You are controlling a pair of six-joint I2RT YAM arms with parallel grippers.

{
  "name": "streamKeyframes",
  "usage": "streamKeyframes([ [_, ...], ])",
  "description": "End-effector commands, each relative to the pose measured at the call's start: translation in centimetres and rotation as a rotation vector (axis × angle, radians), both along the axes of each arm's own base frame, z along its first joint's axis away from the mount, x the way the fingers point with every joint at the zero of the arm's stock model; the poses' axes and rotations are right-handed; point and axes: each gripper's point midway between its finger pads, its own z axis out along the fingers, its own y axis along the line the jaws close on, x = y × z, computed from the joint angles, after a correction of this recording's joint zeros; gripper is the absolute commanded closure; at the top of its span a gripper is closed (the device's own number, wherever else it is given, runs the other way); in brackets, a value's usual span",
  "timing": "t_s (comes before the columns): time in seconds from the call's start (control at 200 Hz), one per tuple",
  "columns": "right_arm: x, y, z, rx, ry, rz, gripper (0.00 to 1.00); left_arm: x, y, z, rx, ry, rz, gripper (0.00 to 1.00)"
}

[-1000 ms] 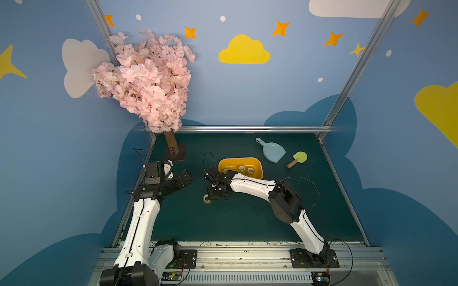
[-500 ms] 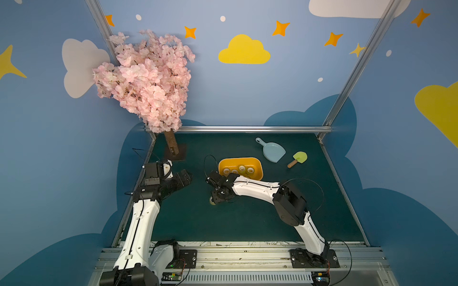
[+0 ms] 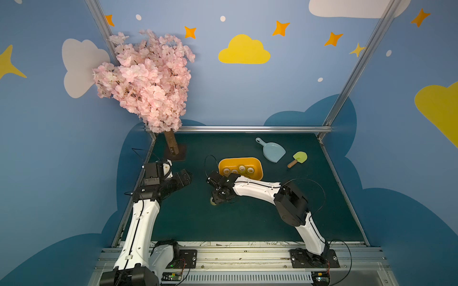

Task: Put the transparent tape into the storage box
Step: Move the tape to the center of the board, then pick up the tape at the center of the board, then place the tape in the storage box.

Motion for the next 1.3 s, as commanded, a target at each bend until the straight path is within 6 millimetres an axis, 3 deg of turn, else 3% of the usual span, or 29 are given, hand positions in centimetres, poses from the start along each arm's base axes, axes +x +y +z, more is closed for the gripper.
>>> streamKeyframes([
  [0.0, -0.4, -1.0, -1.9, -0.068, 0.038, -0.002, 0.58, 0.1, 0.0, 0.7, -0.005, -0.029, -0.001, 0.00],
  [0.25, -0.6, -1.6, -3.2, -0.102, 0.048, -0.012, 0.61, 0.1, 0.0, 0.5, -0.004, -0.023, 0.001, 0.00],
  [0.35, -0.5, -2.0, -3.1, -0.109, 0.043, -0.014, 0.71, 0.1, 0.1, 0.4, -0.001, -0.021, 0.001, 0.00],
  [0.461, -0.3, -2.8, -1.7, -0.103, 0.013, -0.021, 0.92, 0.1, 0.2, 0.4, 0.002, -0.019, 0.005, 0.00],
  [0.536, -0.4, -3.1, 0.3, -0.068, -0.016, -0.011, 1.00, 0.1, 0.2, 0.3, 0.002, -0.018, 0.005, 0.00],
  [0.761, -0.5, -4.8, 9.3, 0.064, -0.140, 0.010, 1.00, 0.2, -0.1, 0.0, -0.012, -0.004, -0.003, 0.00],
  [0.926, 2.4, -7.3, 14.7, 0.108, -0.272, -0.050, 1.00, 0.3, -0.2, -0.2, -0.024, 0.008, -0.009, 0.00],
  [1.076, 7.0, -8.3, 14.3, 0.116, -0.293, -0.100, 1.00, 0.3, -0.3, -0.3, -0.031, 0.014, -0.012, 0.00],
  [1.292, 11.0, -8.0, 10.4, 0.065, -0.178, -0.102, 1.00, 0.4, -0.5, -0.6, -0.043, 0.025, -0.019, 0.00],
])
